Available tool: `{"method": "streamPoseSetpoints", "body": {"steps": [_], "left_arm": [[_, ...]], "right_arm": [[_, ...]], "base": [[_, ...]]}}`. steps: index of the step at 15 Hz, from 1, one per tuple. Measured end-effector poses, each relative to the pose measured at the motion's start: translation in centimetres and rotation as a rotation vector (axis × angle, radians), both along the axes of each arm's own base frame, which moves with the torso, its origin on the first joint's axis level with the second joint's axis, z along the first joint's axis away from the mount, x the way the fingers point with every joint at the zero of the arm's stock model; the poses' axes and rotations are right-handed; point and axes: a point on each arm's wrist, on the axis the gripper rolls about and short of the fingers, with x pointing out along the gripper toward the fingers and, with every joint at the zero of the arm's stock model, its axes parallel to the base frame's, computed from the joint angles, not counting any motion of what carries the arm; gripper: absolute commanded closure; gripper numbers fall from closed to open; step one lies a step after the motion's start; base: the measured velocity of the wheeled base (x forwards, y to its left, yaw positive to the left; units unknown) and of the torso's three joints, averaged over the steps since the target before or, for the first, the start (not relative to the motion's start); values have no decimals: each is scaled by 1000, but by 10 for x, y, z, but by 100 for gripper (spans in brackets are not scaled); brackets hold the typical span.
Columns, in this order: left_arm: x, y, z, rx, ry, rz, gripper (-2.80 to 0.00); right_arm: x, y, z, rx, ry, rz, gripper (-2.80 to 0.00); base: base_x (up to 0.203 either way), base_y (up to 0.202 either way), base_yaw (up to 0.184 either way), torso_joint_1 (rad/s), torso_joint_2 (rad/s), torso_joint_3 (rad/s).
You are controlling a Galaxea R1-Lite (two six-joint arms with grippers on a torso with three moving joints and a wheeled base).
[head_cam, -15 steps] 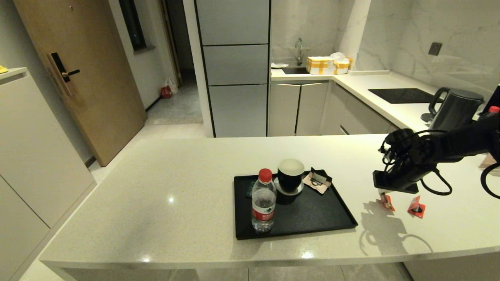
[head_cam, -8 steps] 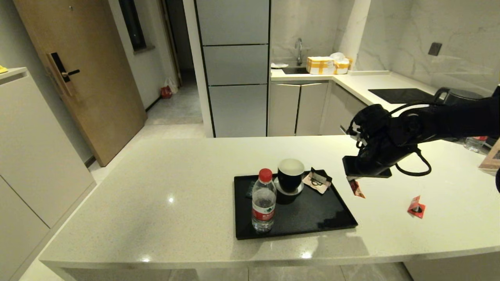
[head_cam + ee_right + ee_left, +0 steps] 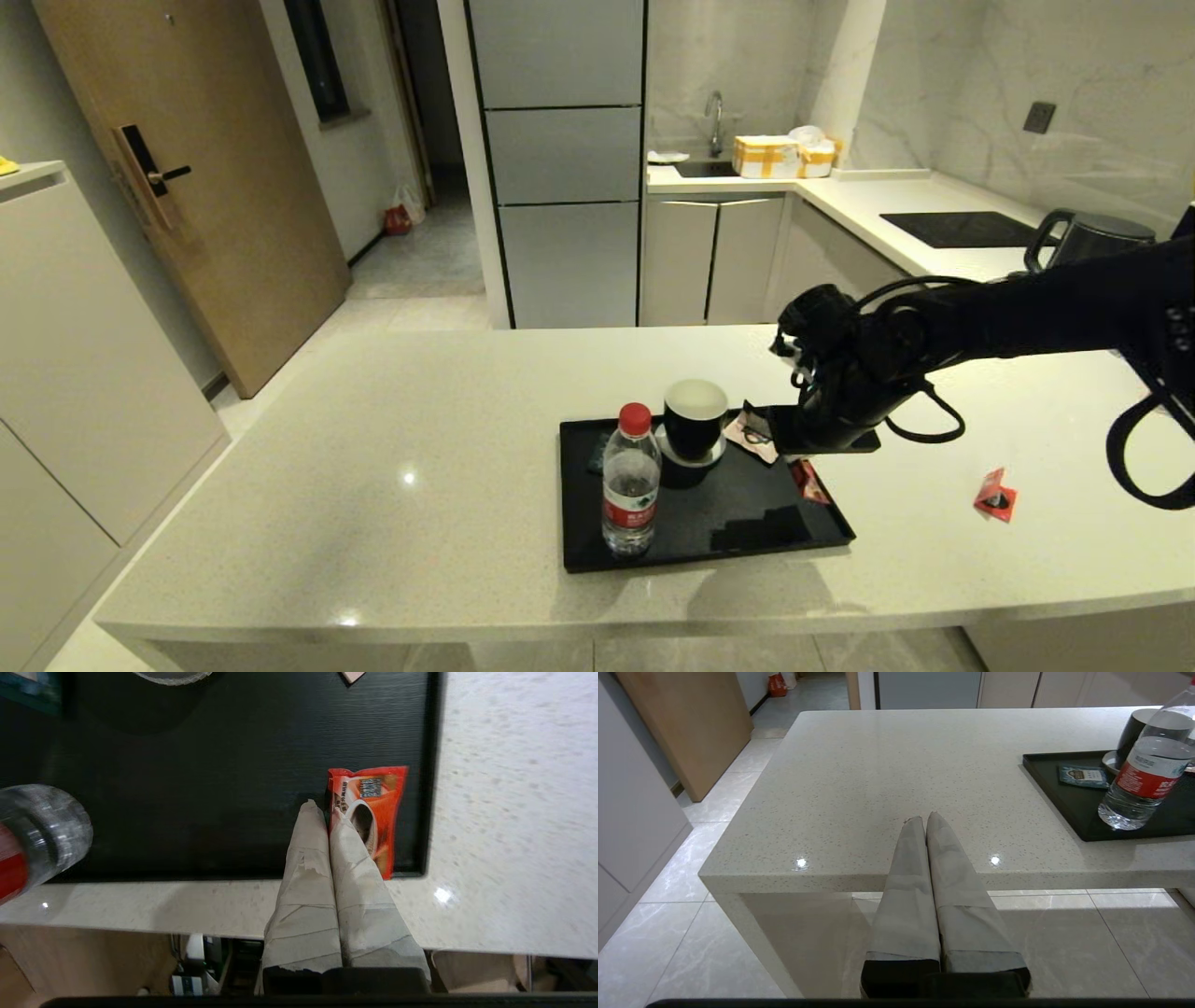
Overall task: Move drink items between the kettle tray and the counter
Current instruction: Return the tea bag to its original position
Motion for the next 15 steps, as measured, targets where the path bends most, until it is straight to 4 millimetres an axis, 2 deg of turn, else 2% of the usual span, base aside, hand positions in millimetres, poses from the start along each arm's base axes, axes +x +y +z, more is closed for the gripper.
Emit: {"method": "streamPoseSetpoints", "body": {"steps": [4,15], "left_arm": [[0,0,0,0,0,-1,0],[0,0,0,0,0,-1,0]], "right_arm": [[9,2,-22,5,14,-9,0],[10,0,-33,3,37,-15,0]], "base": [[0,0,0,0,0,0],[0,0,0,0,0,0]]}}
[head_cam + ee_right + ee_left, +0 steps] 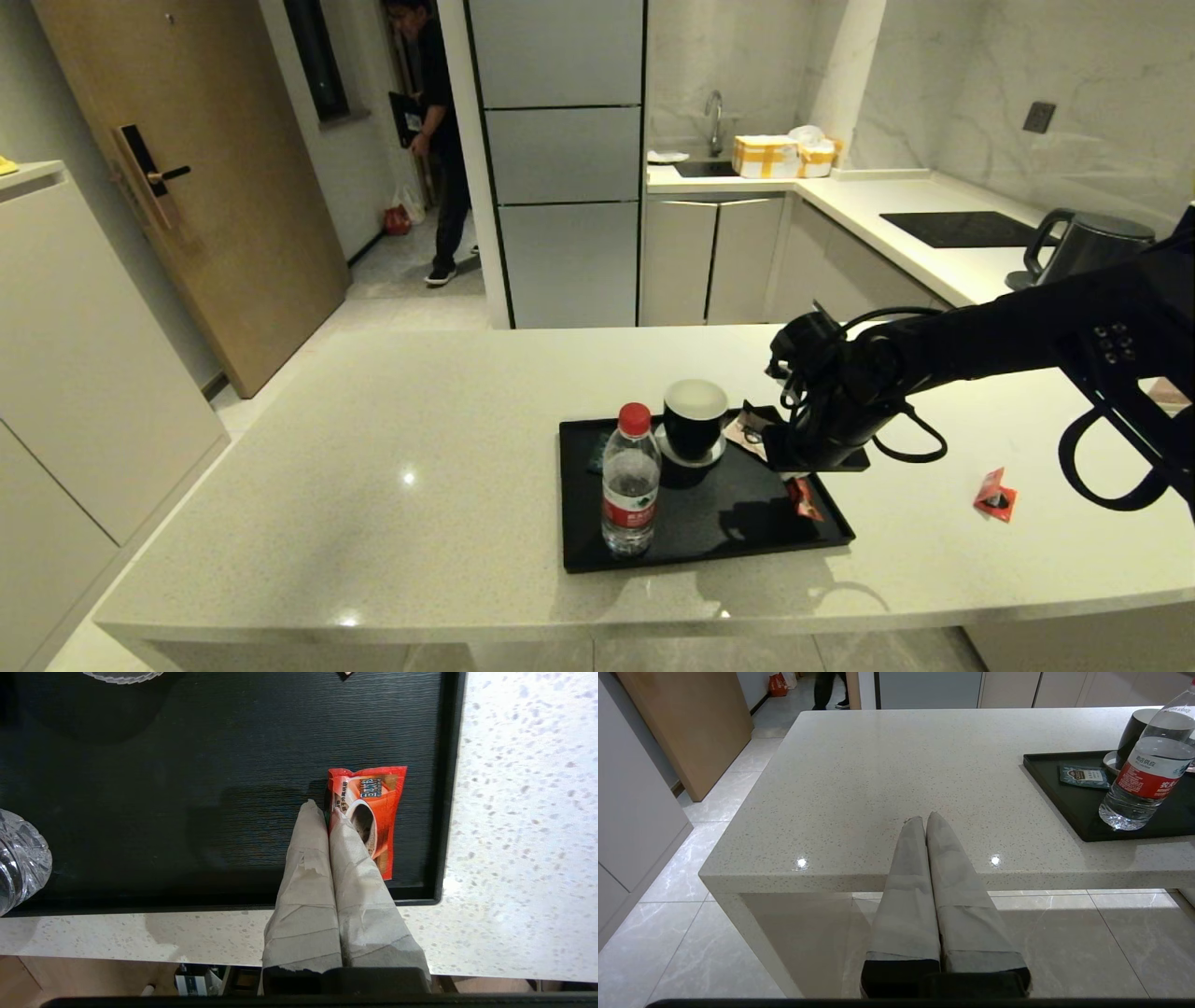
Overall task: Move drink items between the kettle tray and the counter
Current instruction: Return the tea bag to its original position
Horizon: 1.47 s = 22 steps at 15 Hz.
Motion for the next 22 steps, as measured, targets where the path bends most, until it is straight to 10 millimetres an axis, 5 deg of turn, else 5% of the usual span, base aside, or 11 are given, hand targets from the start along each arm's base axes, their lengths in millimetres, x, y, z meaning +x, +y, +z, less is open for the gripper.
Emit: {"method": "streamPoseSetpoints", "body": {"steps": [11,12,19,22], "left_arm": [[0,0,0,0,0,1,0],[0,0,0,0,0,1,0],[0,0,0,0,0,1,0],[0,0,0,0,0,0,0]], "right_arm": [[2,1,-12,24,4,-46,0],[2,1,-12,23,5,-46,-280],[1,1,-14,19,11,-45,-280],[-4,-2,0,31,-10,-49,-280]], "base": [[0,0,0,0,0,0],[0,0,0,0,0,0],[0,0,0,0,0,0],[0,0,0,0,0,0]]}}
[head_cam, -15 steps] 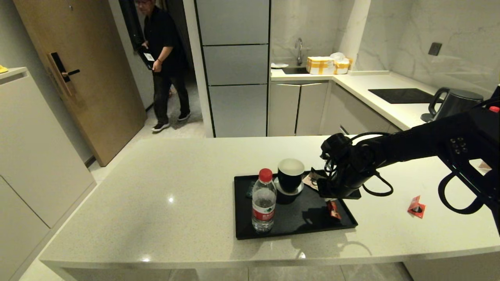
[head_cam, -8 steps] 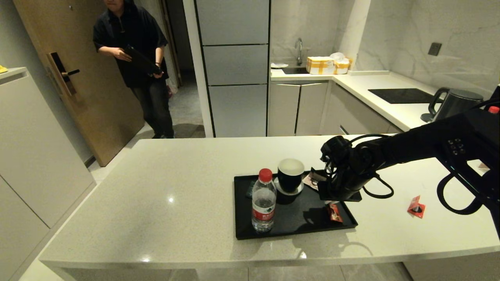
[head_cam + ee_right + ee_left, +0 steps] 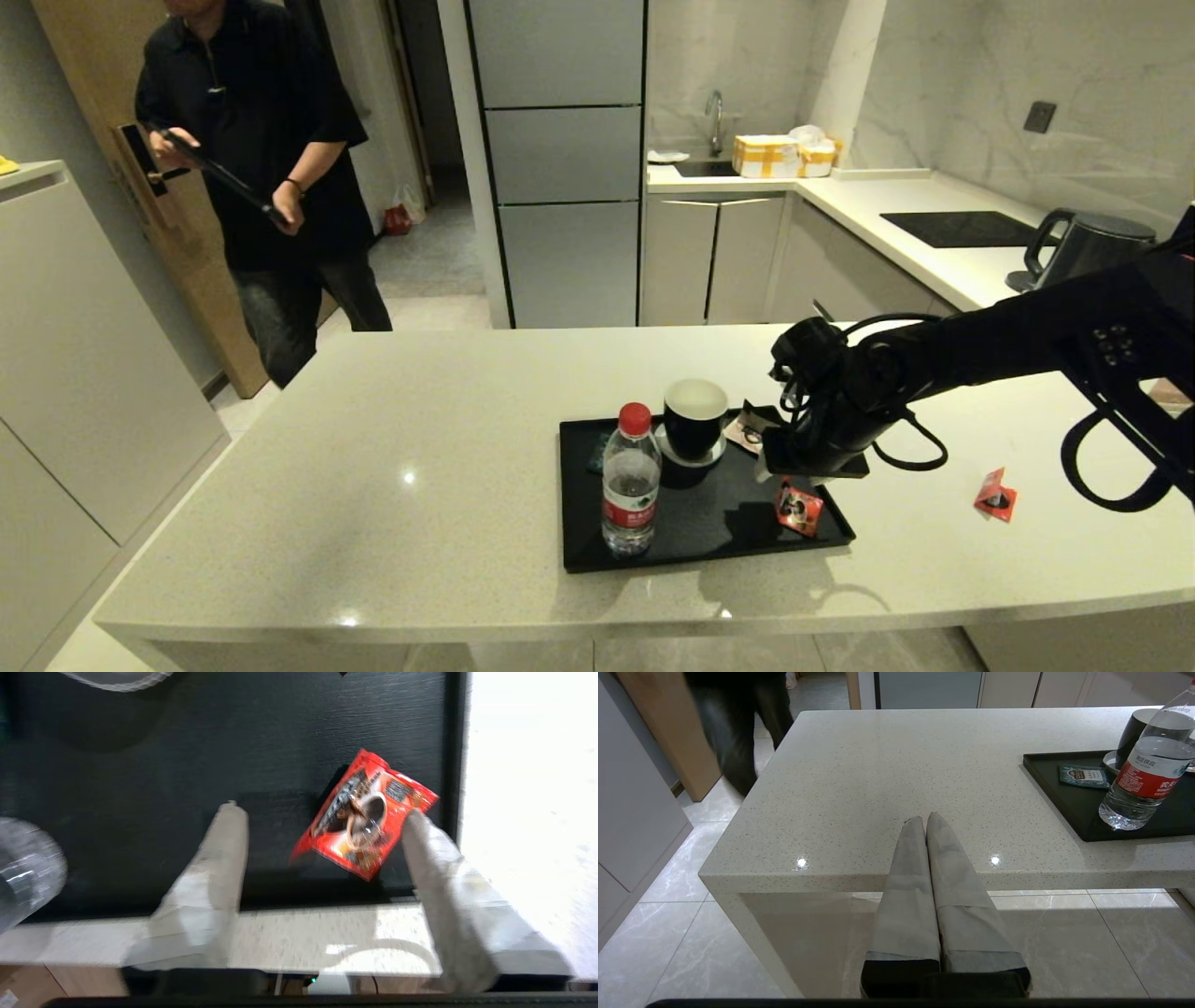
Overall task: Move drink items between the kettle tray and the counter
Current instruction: Return the tea bag to its original position
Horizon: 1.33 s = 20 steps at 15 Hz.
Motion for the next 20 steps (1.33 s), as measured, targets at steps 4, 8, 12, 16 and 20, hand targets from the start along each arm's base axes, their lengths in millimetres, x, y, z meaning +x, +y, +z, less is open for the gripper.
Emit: {"method": "streamPoseSetpoints", "body": {"steps": [4,8,12,16,20], "left_arm": [[0,0,0,0,0,1,0],[0,0,0,0,0,1,0],[0,0,0,0,0,0,0],[0,0,0,0,0,1,0],[0,0,0,0,0,0,0]], "right_arm": [[-20,-22,33,18,-40,-57,-280],[-42,-57,43,41,-24,-225,0],[-37,-116,38,23,-25,-522,0],[-29,-168,20,-16,5,-687,0],[-19,-186,9,-22,-18,-726,0]], "base": [[0,0,0,0,0,0],[0,0,0,0,0,0],[0,0,0,0,0,0],[0,0,0,0,0,0],[0,0,0,0,0,0]]}}
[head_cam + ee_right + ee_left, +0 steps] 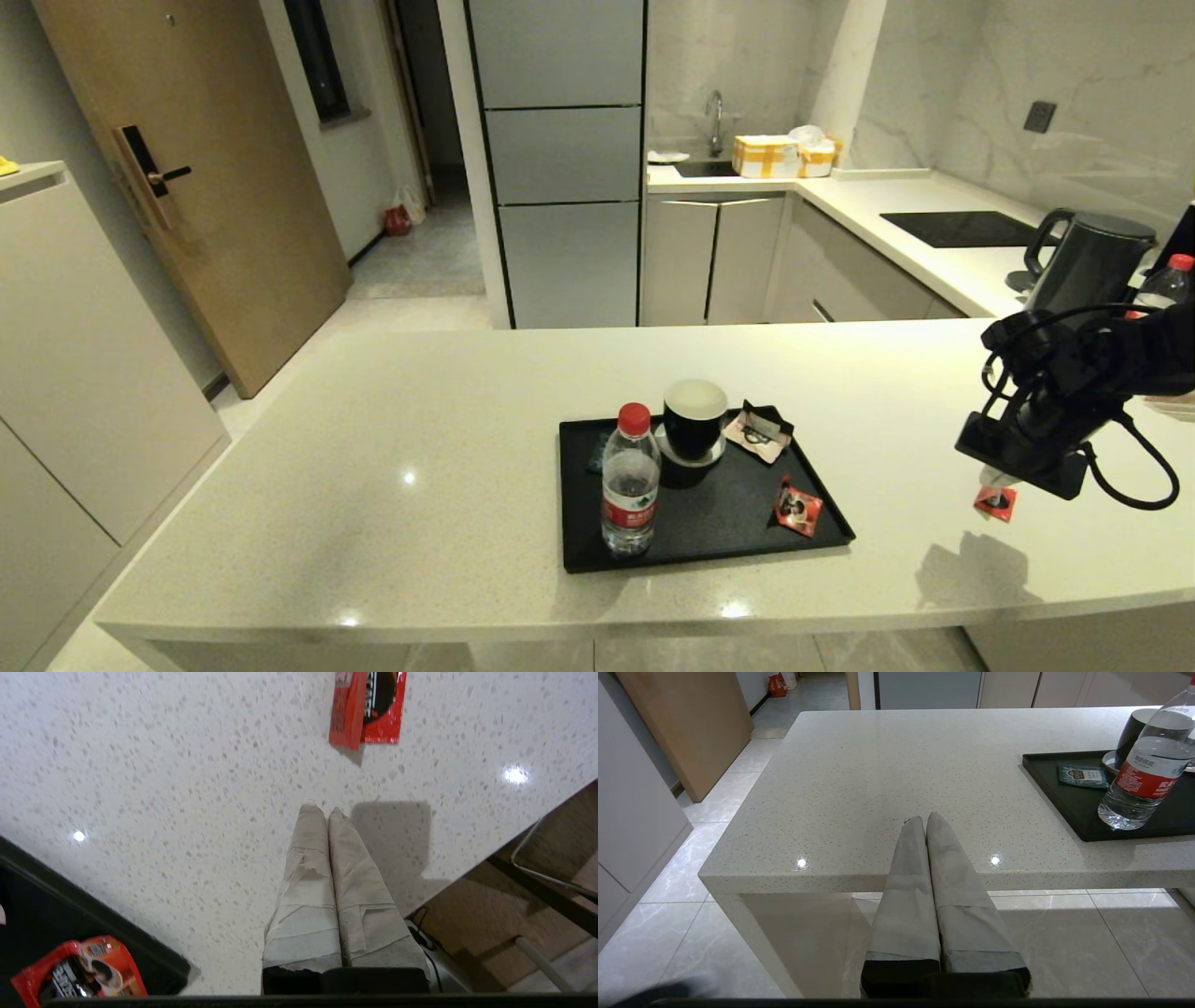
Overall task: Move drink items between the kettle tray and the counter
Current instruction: Return the tea bag to its original position
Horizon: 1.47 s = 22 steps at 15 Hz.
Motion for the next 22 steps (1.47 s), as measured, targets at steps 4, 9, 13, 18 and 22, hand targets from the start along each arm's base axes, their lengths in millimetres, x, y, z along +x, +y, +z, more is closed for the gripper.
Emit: {"method": "streamPoseSetpoints", "body": {"steps": [4,9,13,18,22], "left_arm": [[0,0,0,0,0,1,0],[0,0,0,0,0,1,0],[0,0,0,0,0,1,0],[0,0,0,-1,0,0,0],[0,0,0,0,0,1,0]], "right_arm": [[1,-1,-1,0,1,-11,0],[7,-26,-9,4,-6,-96,-280],[7,-41,-15,20,-17,-150,-280],[21,-47,-28,20,-24,-155,-280],[37,-53,-39,19,-29,-159,-280]], "base": [[0,0,0,0,0,0],[0,0,0,0,0,0],[0,0,0,0,0,0],[0,0,0,0,0,0],[0,0,0,0,0,0]]}}
